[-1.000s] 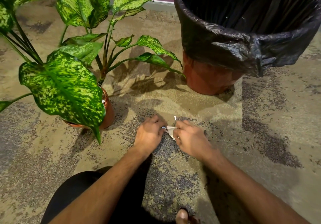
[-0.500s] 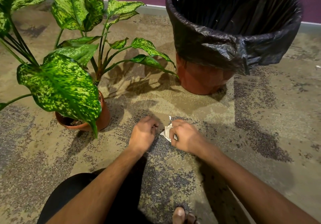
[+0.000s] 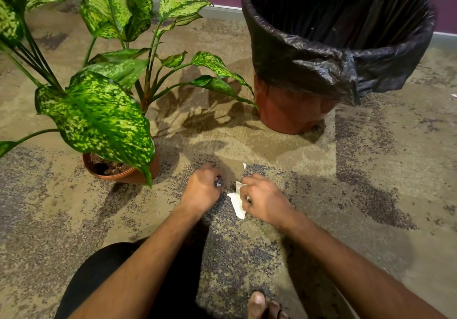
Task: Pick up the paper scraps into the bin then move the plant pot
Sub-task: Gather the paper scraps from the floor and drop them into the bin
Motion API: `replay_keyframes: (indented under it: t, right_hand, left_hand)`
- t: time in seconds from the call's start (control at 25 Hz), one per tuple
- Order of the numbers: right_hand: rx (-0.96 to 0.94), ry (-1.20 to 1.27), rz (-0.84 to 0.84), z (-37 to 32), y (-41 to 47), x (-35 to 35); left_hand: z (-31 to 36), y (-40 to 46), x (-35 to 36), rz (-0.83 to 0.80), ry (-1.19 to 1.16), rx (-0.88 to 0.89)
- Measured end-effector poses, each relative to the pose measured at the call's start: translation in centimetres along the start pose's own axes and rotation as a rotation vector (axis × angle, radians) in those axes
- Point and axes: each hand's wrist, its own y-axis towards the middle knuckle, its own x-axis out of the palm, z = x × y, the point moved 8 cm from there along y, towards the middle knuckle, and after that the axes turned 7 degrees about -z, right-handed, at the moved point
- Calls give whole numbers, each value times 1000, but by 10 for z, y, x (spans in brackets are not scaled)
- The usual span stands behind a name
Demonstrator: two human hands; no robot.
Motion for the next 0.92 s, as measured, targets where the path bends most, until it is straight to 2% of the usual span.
replay_keyframes:
  t: [0.12, 0.32, 0.52, 0.64, 0.72, 0.84, 0.92]
  right_hand:
    - [-2, -12, -4, -4, -1, 0]
    - [-3, 69, 6, -10, -6, 3]
    - [99, 153, -23, 4, -11, 3]
    - [202, 219, -8, 17, -14, -10]
    - [268, 266, 51, 24, -19, -25]
    - [253, 288, 123, 19, -28, -50]
    - [211, 328, 158, 10, -38, -72]
  left_hand:
    - [-3, -2, 5, -29, 10, -33]
    - [5, -8, 3, 8, 21, 28]
    - [7, -12, 0, 32, -30, 32]
    - [9, -13, 5, -8, -42, 37]
    - [7, -13, 10, -41, -185, -2]
    - [1, -15, 18, -109, -614, -137]
    - [2, -15, 19, -130, -644, -137]
